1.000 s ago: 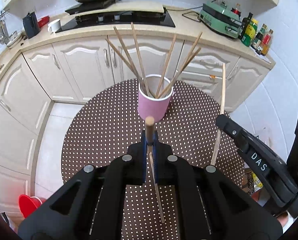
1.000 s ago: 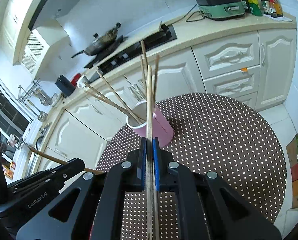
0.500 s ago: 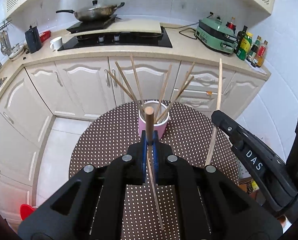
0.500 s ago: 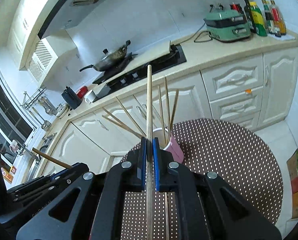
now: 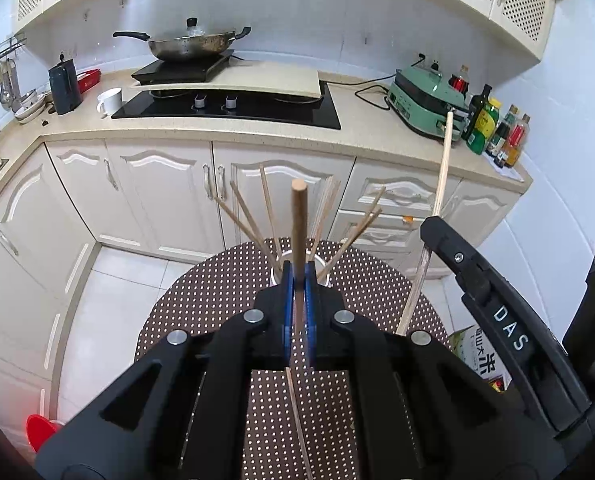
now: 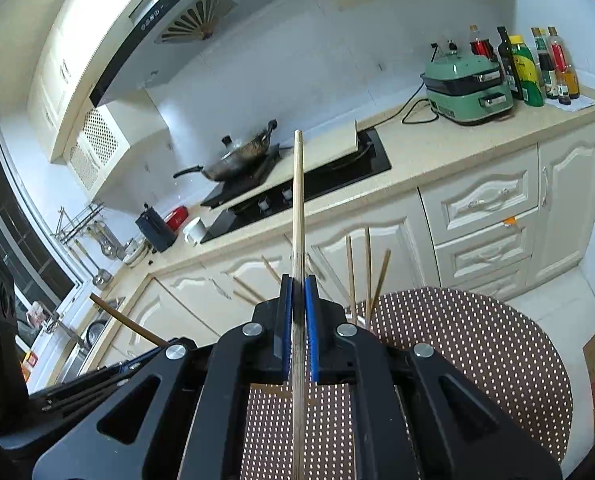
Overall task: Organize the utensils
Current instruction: 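Lift both held chopsticks upright above the pink cup, then lower both chopsticks into the pink cup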
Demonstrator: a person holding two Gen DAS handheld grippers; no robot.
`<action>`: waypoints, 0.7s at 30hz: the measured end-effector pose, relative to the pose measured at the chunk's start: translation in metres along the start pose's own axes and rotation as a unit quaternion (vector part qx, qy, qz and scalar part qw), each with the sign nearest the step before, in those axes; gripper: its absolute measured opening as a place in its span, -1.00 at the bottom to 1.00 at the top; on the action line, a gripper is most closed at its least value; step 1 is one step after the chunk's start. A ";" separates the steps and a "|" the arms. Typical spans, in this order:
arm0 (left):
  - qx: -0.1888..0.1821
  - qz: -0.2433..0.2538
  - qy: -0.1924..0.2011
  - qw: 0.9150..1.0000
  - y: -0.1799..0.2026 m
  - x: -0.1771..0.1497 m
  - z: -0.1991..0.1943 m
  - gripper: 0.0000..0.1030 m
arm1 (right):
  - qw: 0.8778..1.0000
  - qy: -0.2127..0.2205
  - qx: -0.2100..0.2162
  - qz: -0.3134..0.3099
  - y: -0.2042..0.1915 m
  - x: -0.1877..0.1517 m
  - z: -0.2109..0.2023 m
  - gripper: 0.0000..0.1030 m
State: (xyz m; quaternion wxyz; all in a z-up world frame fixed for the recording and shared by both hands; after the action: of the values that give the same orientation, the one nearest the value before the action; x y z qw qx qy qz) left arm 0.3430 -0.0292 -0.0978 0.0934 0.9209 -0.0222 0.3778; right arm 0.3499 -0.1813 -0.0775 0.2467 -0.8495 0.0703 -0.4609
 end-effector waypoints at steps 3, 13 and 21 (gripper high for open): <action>0.000 -0.003 0.007 1.000 -0.003 0.011 0.002 -0.89 | 1.000 0.010 -0.003 0.004 0.000 0.011 0.005 -0.90; -0.012 -0.013 0.016 1.000 -0.007 0.045 0.017 -0.89 | 0.999 0.036 -0.012 0.000 0.002 0.039 0.029 -0.90; -0.012 -0.015 -0.007 1.000 -0.008 0.052 0.049 -0.89 | 0.999 0.037 -0.037 -0.015 0.009 0.046 0.061 -0.90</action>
State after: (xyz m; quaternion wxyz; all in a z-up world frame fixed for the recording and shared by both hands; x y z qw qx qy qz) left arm 0.4149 -0.0289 -0.0966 0.1099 0.9226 -0.0133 0.3696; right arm 0.4269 -0.1835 -0.0746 0.2056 -0.8411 0.0839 -0.4931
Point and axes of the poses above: each gripper's, at about its wrist camera, not at the fingertips, and z roughly the way its jaws point, y to its right, x to its top, the point moved 9 cm from there along z, roughly the way its jaws point, and after that the axes turned 1 degree about -x, right-handed, at the moved point
